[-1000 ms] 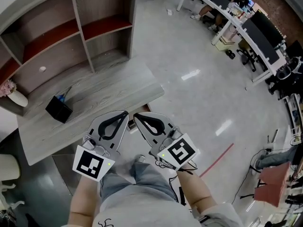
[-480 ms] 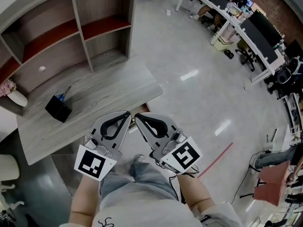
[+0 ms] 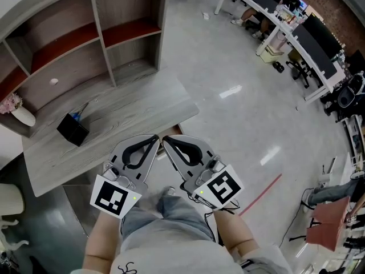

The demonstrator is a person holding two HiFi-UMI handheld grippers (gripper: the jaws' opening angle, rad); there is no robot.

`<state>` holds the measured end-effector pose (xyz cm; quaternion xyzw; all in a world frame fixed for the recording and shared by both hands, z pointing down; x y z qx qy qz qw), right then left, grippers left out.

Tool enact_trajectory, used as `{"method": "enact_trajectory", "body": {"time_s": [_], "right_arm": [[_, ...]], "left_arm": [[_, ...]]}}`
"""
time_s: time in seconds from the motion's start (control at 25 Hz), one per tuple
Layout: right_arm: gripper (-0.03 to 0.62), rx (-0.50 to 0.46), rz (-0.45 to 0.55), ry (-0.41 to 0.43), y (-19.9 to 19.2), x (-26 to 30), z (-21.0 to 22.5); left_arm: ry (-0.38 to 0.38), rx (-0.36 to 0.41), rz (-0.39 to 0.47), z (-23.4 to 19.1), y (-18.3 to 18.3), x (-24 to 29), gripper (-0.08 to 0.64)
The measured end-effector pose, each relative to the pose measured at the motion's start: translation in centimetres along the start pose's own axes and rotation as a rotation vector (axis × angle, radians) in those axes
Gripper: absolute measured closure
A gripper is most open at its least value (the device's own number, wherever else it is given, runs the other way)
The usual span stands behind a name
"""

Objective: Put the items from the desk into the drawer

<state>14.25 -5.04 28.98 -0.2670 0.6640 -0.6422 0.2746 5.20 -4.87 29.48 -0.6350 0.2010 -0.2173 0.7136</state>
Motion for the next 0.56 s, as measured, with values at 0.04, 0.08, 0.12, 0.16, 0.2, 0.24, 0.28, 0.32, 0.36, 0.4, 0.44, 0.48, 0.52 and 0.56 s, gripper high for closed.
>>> {"method": "enact_trajectory", "body": {"time_s": [0.04,0.08,0.12,0.16,0.2,0.24,0.28,0.32,0.36,0.4,0.44,0.48,0.52,0.56], "right_arm": [[0.584,-0.001,-0.001,0.0,0.02,-0.04,-0.04],[0.585,-0.001,-0.002,0.001,0.03,-0.09,-0.08],[0.585,-0.001,-0.003,0.002,0.02,-0.14,-0.13],[0.585,0.0,-0.005,0.002,0.0,-0.17,-0.2],[0.585,0.001,-0.006,0.003,-0.03,-0.17,-0.27],[0.586,0.002,-0.006,0.004,-0.06,-0.14,-0.35],[0.585,0.003,-0.007,0.005,-0.06,-0.11,-0.44],[0.585,0.003,-0.007,0.006,-0.06,-0.08,-0.5],[0.586,0.002,-0.008,0.007,-0.05,-0.09,-0.54],[0.585,0.001,-0.008,0.007,-0.04,-0.11,-0.58],[0.585,0.001,-0.008,0.008,-0.03,-0.14,-0.59],[0.585,0.001,-0.007,0.008,-0.03,-0.16,-0.6],[0.585,0.0,-0.006,0.007,-0.02,-0.18,-0.6],[0.585,0.0,-0.005,0.007,-0.02,-0.19,-0.6]], "left_arm": [[0.0,0.002,-0.002,0.04,0.03,-0.04,0.555],[0.0,0.003,-0.002,0.09,0.07,-0.08,0.555],[0.0,0.003,-0.001,0.16,0.12,-0.11,0.555],[0.001,0.002,0.001,0.21,0.17,-0.14,0.555],[0.002,-0.001,0.003,0.24,0.2,-0.18,0.555],[0.003,-0.004,0.004,0.24,0.22,-0.22,0.555],[0.003,-0.005,0.006,0.23,0.25,-0.25,0.555],[0.003,-0.004,0.007,0.23,0.29,-0.27,0.555],[0.003,-0.002,0.008,0.27,0.33,-0.3,0.555],[0.003,-0.002,0.009,0.32,0.34,-0.33,0.555],[0.005,-0.005,0.01,0.36,0.34,-0.37,0.555],[0.006,-0.007,0.011,0.39,0.32,-0.41,0.555],[0.007,-0.007,0.012,0.42,0.31,-0.46,0.555],[0.008,-0.007,0.014,0.43,0.3,-0.5,0.555]]}}
Point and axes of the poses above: the fingertips, and each gripper's own axes: x forward along the fingers, z to its right, y out of its top, the point moved 5 cm from there along -x, backward along the fingers, and after that the axes turned 8 degrees about -y, right-handed, at the moved point
